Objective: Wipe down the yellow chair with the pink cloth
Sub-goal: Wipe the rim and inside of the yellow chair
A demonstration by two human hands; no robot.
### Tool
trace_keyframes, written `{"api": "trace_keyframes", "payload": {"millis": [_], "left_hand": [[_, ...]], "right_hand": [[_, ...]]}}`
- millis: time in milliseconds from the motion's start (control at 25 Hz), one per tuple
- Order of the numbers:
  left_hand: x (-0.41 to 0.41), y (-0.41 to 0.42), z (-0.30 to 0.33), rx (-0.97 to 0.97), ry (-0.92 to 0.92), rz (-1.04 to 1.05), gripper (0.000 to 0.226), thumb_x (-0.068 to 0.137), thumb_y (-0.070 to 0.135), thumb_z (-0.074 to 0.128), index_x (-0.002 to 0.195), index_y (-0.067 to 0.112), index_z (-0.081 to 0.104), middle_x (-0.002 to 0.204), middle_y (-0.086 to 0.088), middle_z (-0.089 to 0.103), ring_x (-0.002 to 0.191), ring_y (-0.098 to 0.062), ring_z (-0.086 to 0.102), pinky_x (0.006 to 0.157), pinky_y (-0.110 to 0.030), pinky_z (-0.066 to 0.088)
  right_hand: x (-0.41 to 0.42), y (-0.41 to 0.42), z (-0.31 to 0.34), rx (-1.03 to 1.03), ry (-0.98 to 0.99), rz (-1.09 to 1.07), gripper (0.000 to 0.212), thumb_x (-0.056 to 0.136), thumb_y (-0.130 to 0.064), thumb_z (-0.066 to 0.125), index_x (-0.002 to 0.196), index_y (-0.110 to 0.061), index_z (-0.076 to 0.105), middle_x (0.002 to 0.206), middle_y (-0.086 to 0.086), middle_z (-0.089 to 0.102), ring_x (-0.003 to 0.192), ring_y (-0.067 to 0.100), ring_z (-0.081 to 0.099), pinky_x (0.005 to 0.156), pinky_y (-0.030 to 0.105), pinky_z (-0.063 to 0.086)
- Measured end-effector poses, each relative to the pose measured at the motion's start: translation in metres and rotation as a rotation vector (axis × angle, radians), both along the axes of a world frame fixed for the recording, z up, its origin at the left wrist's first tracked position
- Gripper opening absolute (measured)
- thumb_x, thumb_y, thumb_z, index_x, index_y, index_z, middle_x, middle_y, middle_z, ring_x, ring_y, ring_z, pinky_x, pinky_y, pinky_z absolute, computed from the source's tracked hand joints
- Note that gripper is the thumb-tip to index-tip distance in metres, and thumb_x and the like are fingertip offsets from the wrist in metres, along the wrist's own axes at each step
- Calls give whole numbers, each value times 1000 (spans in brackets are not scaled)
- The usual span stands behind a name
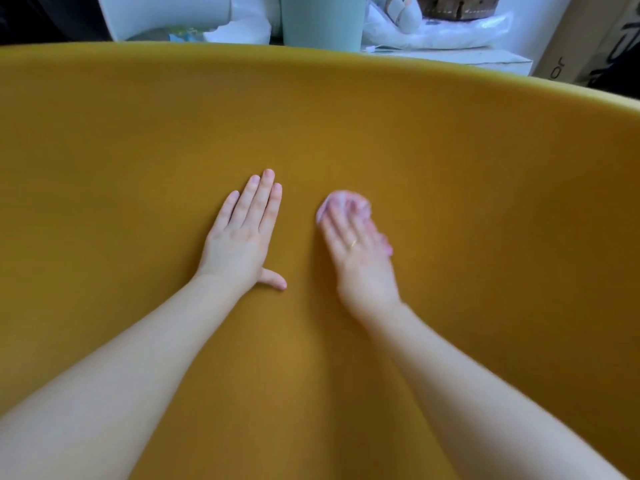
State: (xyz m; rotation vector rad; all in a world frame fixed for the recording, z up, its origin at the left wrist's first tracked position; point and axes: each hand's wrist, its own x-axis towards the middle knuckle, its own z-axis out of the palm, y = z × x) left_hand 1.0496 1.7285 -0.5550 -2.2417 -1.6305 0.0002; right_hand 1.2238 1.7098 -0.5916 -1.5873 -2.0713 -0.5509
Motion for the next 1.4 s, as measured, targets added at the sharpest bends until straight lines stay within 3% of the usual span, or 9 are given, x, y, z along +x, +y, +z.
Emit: {"api": "trace_keyframes", "payload": {"millis": [160,200,320,480,640,800,920,1120,1400], "left_hand": [[3,-16,3,-18,-30,66,139,61,69,66,138,4,-29,153,-12,-27,145,-25,-13,118,-35,-5],[3,-21,3,-28,-36,102,137,63,69,65,137,4,-30,152,-12,-28,145,-26,-14,118,-35,-5],[1,-26,1,-57,-66,232,138,62,74,61,143,2,-24,153,-17,-25,145,-29,-15,117,-36,-5],[-1,-15,0,-68,-57,225,143,59,79,56,141,-4,-25,152,-19,-27,144,-29,-18,116,-36,-9],[-3,-14,-2,-96,-139,183,142,58,73,64,143,-1,-22,153,-15,-28,144,-26,-19,116,-33,-10],[-10,-20,9,-121,-184,141,132,66,56,73,146,5,-20,154,-10,-27,145,-22,-18,116,-31,-9],[-28,-17,28,-72,-110,157,132,66,56,73,146,6,-19,153,-14,-27,144,-27,-18,116,-35,-10],[-28,21,53,92,-57,175,149,51,69,73,143,0,-23,152,-21,-26,143,-33,-19,112,-39,-15],[-36,29,43,171,-102,84,155,35,62,82,146,-3,-5,156,-22,0,145,-33,3,113,-37,-2]], "right_hand": [[-17,-55,-29,-433,-163,316,69,78,-12,8,145,-17,24,156,0,12,142,16,0,114,34,6],[-11,-55,-24,-463,-148,337,69,78,-14,5,144,-17,24,155,0,13,142,16,2,115,34,7],[23,-23,7,-171,-66,74,61,76,-10,23,132,-8,47,143,10,44,131,32,40,104,48,39],[40,19,53,38,212,-199,70,73,7,37,141,-4,29,152,14,24,140,32,19,113,41,14],[-24,31,23,58,207,-10,72,66,-4,29,137,-7,38,147,15,35,137,39,25,112,42,11],[-68,17,0,-116,-5,276,62,79,-17,47,139,-9,35,148,9,35,137,31,29,112,40,19],[-24,29,33,15,-31,131,59,76,-9,35,134,-6,43,142,14,44,128,39,42,103,51,35],[-8,61,84,237,380,-234,73,71,7,38,142,-2,24,152,20,21,141,36,15,115,31,-3],[-80,73,75,156,182,228,61,78,-4,23,137,-5,37,147,15,35,138,34,26,115,35,3]]}}
